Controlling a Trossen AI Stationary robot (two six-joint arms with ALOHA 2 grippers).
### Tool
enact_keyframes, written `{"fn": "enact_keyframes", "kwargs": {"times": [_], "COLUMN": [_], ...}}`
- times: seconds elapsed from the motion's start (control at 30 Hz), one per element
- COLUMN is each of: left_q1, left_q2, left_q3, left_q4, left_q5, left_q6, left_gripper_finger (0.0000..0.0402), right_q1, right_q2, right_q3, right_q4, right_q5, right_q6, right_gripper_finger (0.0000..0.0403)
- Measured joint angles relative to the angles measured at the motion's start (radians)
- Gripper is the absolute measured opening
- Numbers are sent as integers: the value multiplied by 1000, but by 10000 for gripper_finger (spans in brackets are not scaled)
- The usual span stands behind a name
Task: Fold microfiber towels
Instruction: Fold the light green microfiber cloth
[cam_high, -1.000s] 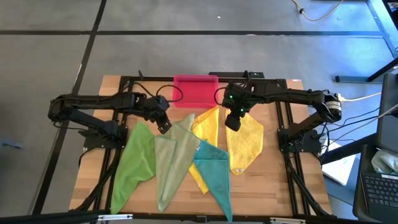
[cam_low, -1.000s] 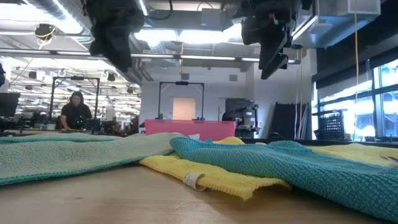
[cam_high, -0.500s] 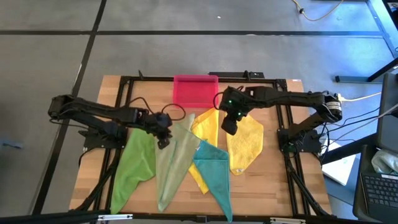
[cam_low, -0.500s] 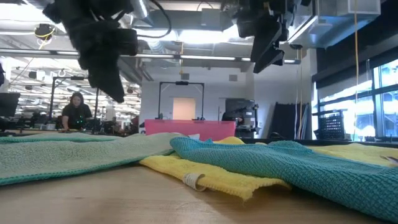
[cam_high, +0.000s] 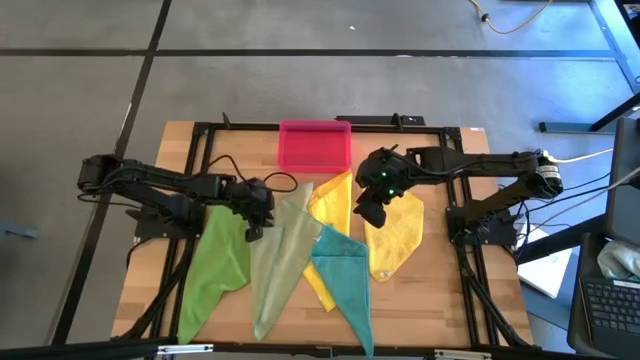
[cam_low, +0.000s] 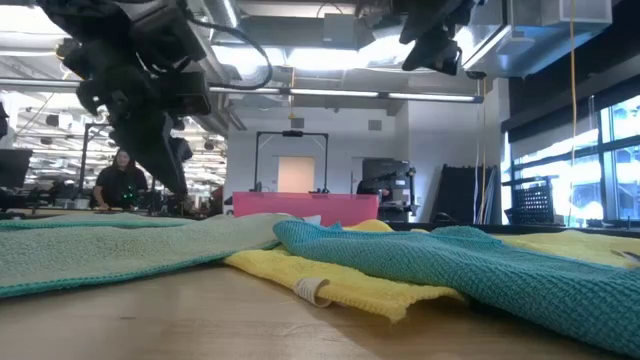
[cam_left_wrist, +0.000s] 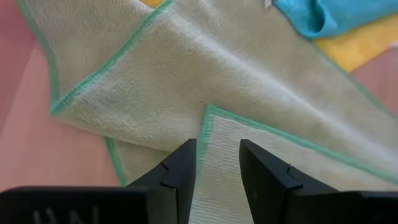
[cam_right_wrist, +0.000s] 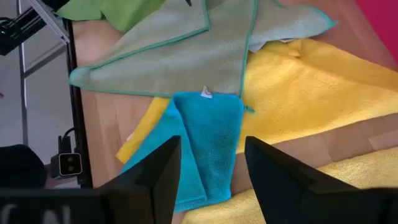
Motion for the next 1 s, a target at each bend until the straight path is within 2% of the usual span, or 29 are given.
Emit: {"fn": "enact_keyframes", "kwargs": {"times": [0.33,0.57,0.77,1.0], "left_q1": [26,26,26,25], "left_q2": [152,253,274,255], "left_q3": [0,9,13,50], "left_q4": [147,152,157,132], "left_q5": [98,88,141,141], "left_q6": [139,178,165,100], "left_gripper_finger": [115,115,115,115], "right_q1": [20,29,43,43], "right_q2": [0,0,0,0], "right_q3": [0,0,0,0], "right_q4": [17,18,18,19], "right_q5": [46,46,55,89], "right_q6": [135,200,206,199], "right_gripper_finger": [181,181,181,181]}}
